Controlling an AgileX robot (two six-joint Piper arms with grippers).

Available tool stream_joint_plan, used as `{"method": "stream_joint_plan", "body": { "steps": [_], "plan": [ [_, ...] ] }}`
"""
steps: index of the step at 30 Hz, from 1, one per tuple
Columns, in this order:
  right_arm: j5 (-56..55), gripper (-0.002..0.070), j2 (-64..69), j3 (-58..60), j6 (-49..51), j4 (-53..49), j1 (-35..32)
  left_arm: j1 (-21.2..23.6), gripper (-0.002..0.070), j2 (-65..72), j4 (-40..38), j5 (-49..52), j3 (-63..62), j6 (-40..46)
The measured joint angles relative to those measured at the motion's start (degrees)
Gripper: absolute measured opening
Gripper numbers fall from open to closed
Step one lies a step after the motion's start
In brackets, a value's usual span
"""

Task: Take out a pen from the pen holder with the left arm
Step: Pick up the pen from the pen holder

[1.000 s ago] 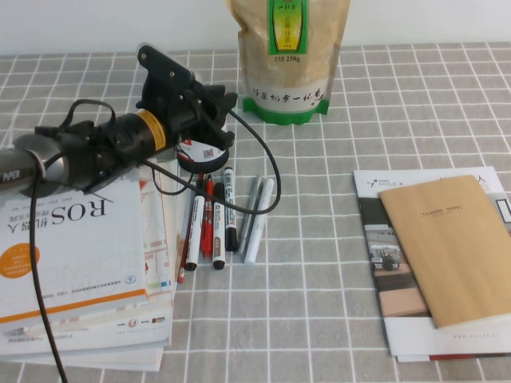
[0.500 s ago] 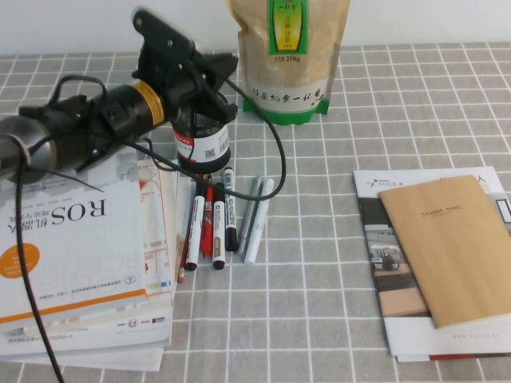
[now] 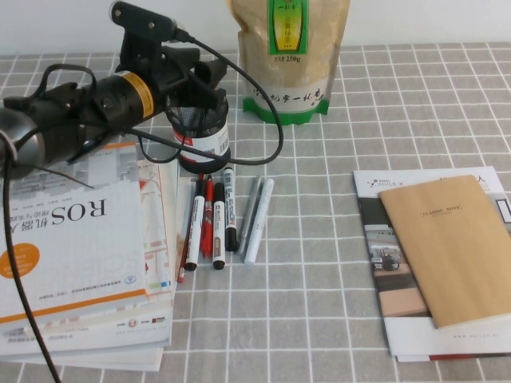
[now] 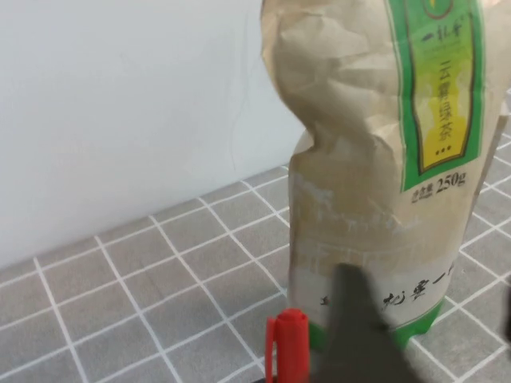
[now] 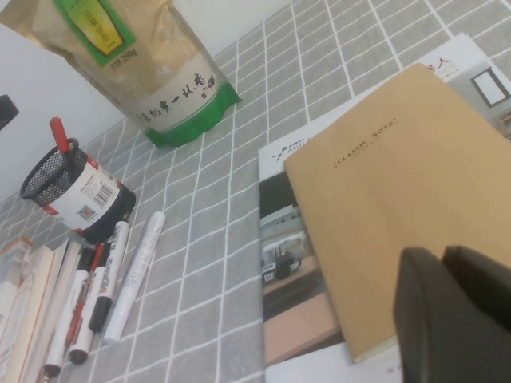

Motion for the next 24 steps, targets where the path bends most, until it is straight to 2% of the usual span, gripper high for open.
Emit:
{"method": "stream_joint_plan", "body": {
  "steps": [2,3,6,24],
  "plan": [
    [0.0,-0.0013,0.0,0.0,0.0,0.0,0.0,0.0,0.0459,0.0,-0.69,0.54,0.0,-0.1],
    [0.0,-0.0013,0.0,0.0,0.0,0.0,0.0,0.0,0.0494,0.0,-0.8,0.81,0.0,-0.21],
    [0.0,-0.0013,0.0,0.0,0.0,0.0,0.0,0.19,0.0537,0.64,-1.3,0.81,0.0,-0.18],
    [0.0,-0.0013,0.0,0.0,0.0,0.0,0.0,0.84,0.0557,8.76,-8.91,-4.34,-2.89,8.43]
  ]
}}
